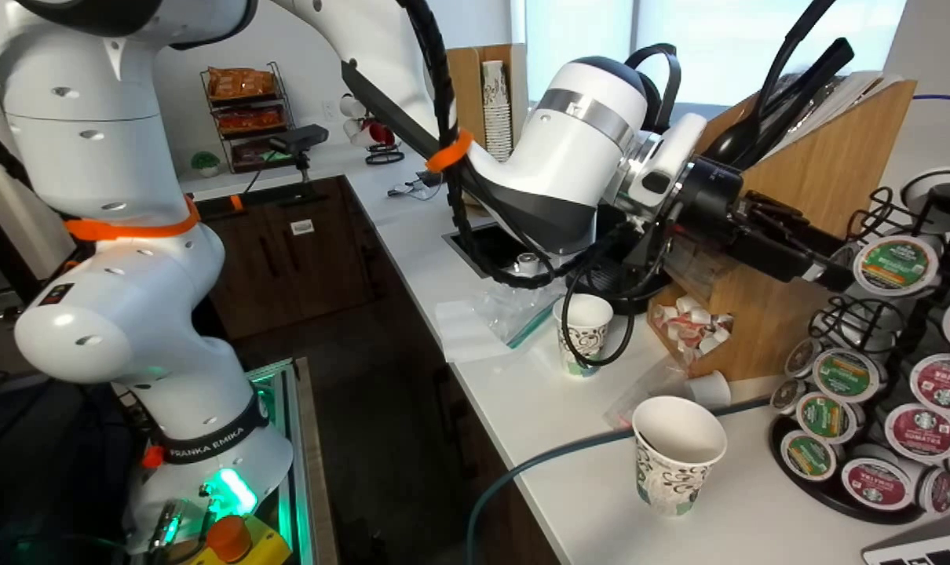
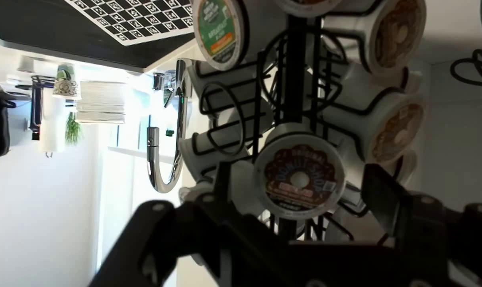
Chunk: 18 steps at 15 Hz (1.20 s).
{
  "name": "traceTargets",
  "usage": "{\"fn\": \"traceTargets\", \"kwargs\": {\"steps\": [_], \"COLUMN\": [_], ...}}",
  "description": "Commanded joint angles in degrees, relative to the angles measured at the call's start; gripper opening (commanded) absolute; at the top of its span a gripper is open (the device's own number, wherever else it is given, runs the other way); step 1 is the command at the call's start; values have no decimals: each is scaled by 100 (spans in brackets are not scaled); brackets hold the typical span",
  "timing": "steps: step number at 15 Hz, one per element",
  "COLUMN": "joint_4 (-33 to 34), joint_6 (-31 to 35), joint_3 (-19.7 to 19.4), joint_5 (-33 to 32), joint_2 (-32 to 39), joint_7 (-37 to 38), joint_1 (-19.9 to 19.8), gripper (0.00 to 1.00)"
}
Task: Remove one coffee capsule from the holder, then place it on the counter
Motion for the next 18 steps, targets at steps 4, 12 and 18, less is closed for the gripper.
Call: {"fn": "traceTargets", "kwargs": {"steps": [4,12,18], "joint_4": [-288,-246,-270], "joint_6": [-434,-510,-471], "joint_3": [-87,-93,-95], "joint_5": [548,725,723], "joint_2": [-261,-253,-277], "joint_7": [-345,-509,-546], "joint_1": [236,350,378], "gripper": [75,13,29]}}
